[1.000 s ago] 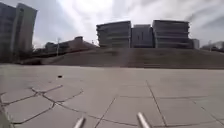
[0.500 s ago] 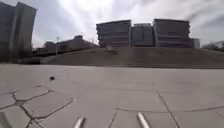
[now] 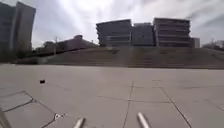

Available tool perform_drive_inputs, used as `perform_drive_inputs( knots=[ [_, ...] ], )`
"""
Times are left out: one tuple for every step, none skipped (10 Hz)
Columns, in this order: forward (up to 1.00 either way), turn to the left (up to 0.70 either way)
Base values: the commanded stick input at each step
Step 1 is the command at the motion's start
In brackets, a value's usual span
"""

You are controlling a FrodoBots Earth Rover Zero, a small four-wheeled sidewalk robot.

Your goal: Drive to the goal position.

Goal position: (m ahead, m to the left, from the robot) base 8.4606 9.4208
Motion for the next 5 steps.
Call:
perform_drive_inputs(
  knots=[
    [1.0, 0.27],
    [1.0, 0.27],
    [1.0, 0.27],
    [1.0, 0.27],
    [1.0, 0.27]
  ],
)
